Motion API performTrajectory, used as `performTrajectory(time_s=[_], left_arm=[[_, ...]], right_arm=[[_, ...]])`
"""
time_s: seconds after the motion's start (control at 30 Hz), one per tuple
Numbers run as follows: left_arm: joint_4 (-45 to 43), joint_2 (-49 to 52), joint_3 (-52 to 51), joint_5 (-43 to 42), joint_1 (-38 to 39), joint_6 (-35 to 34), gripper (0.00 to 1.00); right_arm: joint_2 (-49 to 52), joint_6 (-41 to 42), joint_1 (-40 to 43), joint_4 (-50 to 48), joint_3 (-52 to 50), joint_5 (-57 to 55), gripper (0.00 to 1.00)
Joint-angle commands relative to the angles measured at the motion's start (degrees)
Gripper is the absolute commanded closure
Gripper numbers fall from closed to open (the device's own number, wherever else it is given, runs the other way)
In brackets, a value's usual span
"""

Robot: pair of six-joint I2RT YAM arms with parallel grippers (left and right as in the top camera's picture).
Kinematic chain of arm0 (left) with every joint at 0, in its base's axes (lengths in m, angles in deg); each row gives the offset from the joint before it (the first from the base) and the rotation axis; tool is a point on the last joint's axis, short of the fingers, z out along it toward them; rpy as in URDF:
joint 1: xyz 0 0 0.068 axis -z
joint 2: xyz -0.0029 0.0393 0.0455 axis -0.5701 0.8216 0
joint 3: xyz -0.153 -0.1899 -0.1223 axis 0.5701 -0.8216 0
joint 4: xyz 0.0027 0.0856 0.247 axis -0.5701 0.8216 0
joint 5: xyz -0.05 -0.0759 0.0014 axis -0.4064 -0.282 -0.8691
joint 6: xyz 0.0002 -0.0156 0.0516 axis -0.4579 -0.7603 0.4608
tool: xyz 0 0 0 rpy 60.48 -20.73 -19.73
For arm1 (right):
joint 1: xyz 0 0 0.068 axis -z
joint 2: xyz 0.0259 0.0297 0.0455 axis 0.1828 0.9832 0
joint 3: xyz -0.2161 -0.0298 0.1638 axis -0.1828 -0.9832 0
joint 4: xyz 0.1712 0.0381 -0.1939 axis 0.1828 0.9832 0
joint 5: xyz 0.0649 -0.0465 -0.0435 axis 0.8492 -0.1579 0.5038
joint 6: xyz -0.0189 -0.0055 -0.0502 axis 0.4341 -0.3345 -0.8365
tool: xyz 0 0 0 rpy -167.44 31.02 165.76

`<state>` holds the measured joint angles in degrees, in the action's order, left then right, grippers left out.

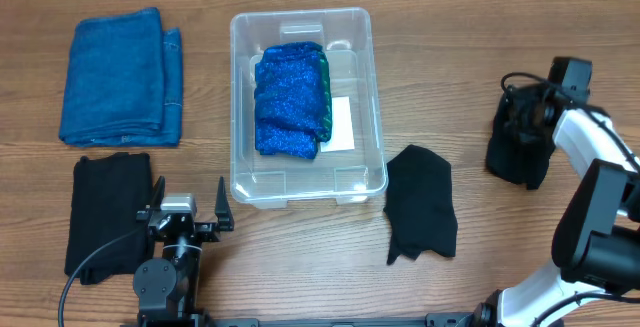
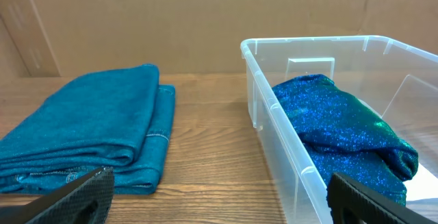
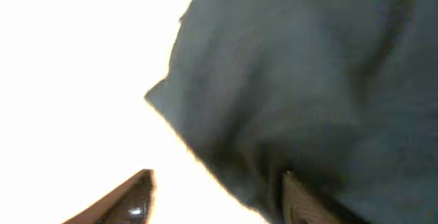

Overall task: Pack container
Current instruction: 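Grasp the far-right black cloth with the right gripper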

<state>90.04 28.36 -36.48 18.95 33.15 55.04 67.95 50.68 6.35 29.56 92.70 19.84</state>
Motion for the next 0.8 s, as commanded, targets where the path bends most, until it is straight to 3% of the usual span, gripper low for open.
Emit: performTrajectory(time_s=[0.0,0.07,0.27,0.37,0.67,0.77], left_arm=[[0.0,-0.39,-0.2,0.0,-0.35,1.09,0.0],[0.02,-0.39,-0.2,0.0,-0.35,1.09,0.0],[0.0,-0.39,-0.2,0.0,-0.35,1.09,0.0],[0.0,-0.39,-0.2,0.0,-0.35,1.09,0.0],[0.0,-0.39,-0.2,0.0,-0.35,1.09,0.0],[0.0,-0.39,-0.2,0.0,-0.35,1.09,0.0]], right_arm=[[-0.96,-18.29,0.57,7.96,10.97,2.4,0.1],[-1.7,-24.61,1.22,13.84,16.24,2.38,0.01],[-2.69,-42.82,3.54,30.23,27.89,-5.57,0.0],[-2.51,-43.82,4.63,34.6,26.62,-11.76,0.0],[-2.19,-57.86,6.82,33.51,16.22,-5.38,0.0],[-2.14,-60.74,7.02,29.31,13.77,-6.05,0.09]])
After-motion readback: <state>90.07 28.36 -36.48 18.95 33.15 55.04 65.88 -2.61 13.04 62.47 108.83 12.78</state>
